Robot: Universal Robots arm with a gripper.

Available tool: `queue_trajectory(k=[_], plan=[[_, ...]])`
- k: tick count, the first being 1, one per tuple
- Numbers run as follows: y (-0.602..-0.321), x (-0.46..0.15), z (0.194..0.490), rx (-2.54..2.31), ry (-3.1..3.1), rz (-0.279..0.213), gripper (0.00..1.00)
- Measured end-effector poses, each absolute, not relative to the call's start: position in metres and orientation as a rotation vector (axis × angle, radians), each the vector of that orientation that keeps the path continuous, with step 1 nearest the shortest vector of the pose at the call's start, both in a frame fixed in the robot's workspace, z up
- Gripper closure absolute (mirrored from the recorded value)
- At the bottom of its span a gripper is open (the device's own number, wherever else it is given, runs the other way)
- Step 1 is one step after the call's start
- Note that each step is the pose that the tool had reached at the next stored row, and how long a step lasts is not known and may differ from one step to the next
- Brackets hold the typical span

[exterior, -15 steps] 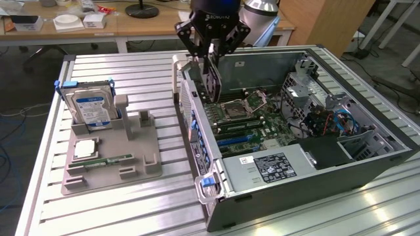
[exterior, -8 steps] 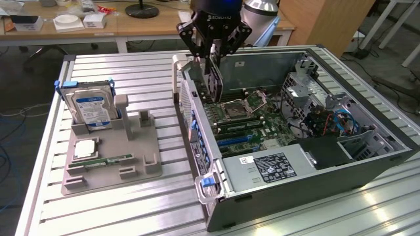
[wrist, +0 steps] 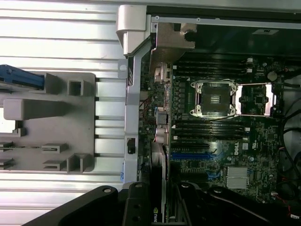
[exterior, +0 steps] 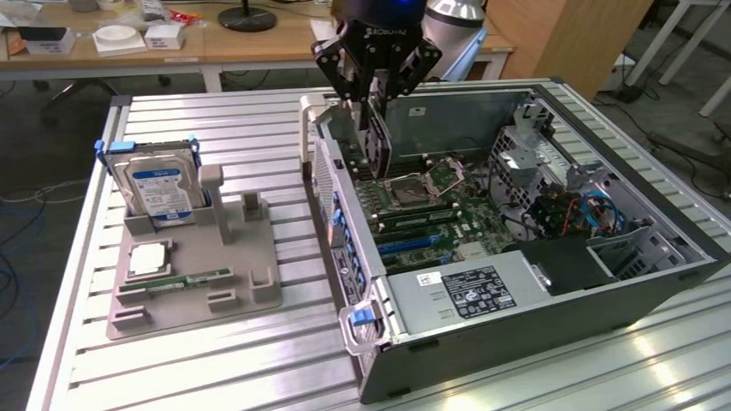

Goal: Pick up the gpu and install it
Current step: 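Pick up the gpu and move the gpu toward the slot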

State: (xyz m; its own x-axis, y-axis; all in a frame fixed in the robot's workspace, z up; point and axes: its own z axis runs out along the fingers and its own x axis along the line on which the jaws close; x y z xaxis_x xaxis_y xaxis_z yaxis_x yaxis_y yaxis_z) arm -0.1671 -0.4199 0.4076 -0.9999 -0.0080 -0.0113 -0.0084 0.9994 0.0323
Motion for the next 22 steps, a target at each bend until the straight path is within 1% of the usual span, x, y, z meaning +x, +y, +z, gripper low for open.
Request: queue_trajectory(k=[22], plan=[[-0.4199, -0.1568, 0.4045, -0.013, 3.13, 0.051, 0.74]])
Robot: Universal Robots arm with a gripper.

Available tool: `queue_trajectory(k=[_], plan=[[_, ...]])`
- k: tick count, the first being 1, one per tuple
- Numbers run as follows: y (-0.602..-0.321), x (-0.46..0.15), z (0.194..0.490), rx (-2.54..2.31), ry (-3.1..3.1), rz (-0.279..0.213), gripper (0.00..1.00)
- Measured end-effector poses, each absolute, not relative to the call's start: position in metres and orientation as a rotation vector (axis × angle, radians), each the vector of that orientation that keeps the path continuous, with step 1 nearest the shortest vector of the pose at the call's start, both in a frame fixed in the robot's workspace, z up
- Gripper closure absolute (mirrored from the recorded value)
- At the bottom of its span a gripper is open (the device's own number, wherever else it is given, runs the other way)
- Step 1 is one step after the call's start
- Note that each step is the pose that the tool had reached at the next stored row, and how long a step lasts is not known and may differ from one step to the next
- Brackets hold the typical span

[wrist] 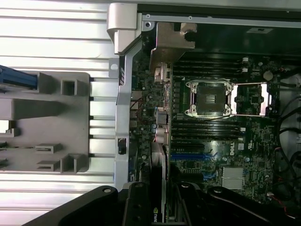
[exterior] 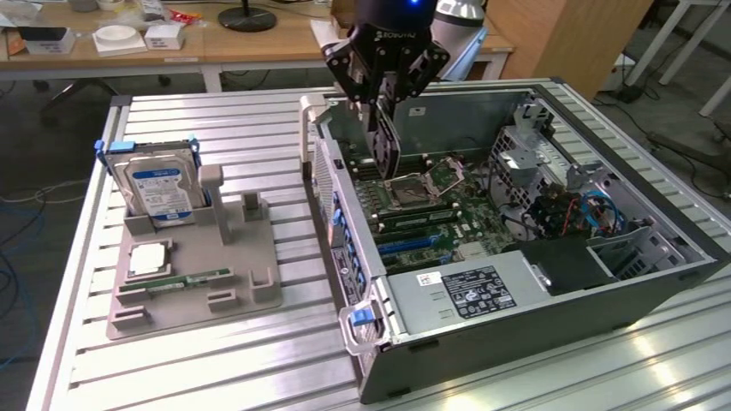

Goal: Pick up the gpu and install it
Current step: 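Pick up the gpu and move the gpu toward the slot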

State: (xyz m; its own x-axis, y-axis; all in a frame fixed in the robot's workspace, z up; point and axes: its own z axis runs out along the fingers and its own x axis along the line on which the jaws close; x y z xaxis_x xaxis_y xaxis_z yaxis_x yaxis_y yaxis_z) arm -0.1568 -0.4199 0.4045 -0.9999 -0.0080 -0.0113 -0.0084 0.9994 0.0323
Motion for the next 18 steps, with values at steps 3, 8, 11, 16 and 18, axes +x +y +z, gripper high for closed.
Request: queue_trajectory(k=[3, 8, 11, 16, 18], plan=[[-0.4198, -0.1556, 0.404, -0.013, 3.13, 0.051, 0.74], [-0.4199, -0.1536, 0.4032, -0.013, 3.13, 0.051, 0.74], [-0.4199, -0.1523, 0.4028, -0.013, 3.13, 0.051, 0.74], [-0.4199, -0.1505, 0.4021, -0.013, 3.13, 0.051, 0.74], [-0.4199, -0.15, 0.4019, -0.013, 3.13, 0.051, 0.74]])
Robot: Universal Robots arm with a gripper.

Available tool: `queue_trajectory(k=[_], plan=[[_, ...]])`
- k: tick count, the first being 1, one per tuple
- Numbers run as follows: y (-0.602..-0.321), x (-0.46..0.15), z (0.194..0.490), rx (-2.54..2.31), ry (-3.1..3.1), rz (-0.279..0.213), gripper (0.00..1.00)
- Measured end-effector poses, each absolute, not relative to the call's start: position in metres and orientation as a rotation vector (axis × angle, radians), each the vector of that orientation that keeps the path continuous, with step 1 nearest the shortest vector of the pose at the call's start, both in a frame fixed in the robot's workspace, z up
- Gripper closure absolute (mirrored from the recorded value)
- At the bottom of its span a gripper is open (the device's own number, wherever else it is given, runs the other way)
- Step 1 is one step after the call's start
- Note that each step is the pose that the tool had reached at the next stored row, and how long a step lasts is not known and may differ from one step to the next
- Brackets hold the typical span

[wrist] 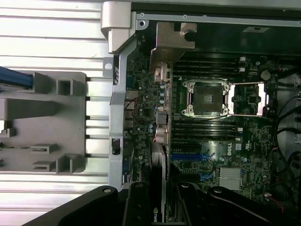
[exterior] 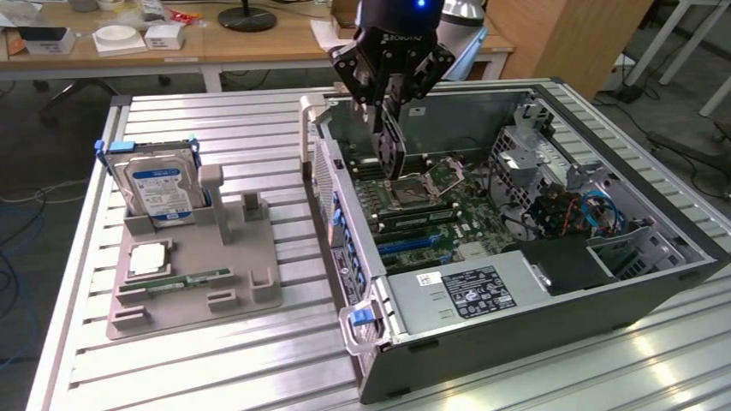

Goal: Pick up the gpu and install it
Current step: 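Pick up the gpu and move the gpu toward the slot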

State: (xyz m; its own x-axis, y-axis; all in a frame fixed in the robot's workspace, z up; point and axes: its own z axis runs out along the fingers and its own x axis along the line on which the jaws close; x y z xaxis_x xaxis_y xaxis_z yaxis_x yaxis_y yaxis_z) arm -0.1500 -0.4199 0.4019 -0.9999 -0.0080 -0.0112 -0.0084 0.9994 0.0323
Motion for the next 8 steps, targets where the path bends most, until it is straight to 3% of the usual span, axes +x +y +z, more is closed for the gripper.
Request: queue_trajectory(k=[8], plan=[[-0.4198, -0.1472, 0.4007, -0.013, 3.13, 0.051, 0.74]])
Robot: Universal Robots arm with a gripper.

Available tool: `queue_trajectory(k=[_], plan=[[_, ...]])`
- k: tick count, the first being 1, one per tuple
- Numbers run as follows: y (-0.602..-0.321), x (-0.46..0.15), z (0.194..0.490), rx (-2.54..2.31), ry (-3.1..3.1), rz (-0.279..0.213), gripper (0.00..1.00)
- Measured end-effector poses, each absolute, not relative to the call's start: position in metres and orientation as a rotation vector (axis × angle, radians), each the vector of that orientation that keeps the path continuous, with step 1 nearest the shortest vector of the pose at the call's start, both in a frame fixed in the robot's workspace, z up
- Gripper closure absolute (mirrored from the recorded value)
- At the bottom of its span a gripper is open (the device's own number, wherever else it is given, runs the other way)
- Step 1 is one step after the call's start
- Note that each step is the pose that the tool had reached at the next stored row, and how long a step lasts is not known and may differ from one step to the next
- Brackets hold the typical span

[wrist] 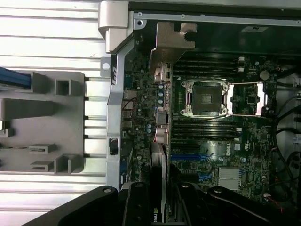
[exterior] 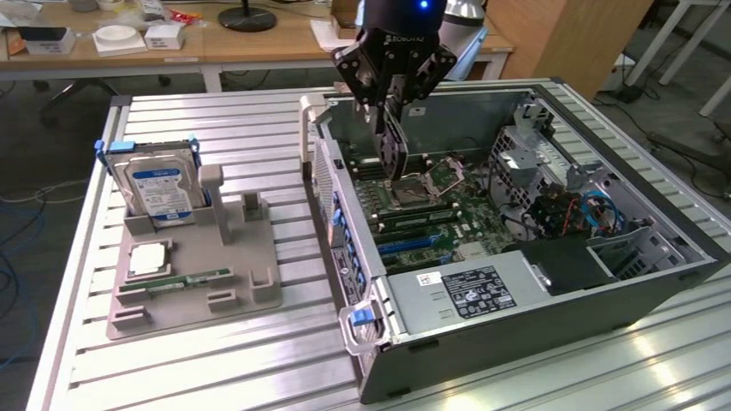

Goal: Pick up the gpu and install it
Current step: 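Pick up the gpu and move the gpu toward the slot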

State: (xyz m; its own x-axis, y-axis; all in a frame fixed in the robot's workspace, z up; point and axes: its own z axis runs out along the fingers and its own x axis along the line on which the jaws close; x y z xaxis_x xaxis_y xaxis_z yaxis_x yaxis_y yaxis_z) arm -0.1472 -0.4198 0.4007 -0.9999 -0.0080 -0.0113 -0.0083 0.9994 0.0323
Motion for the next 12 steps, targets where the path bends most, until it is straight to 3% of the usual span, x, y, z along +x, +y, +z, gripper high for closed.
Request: queue_trajectory(k=[12], plan=[[-0.4198, -0.1424, 0.3989, -0.013, 3.13, 0.051, 0.74]])
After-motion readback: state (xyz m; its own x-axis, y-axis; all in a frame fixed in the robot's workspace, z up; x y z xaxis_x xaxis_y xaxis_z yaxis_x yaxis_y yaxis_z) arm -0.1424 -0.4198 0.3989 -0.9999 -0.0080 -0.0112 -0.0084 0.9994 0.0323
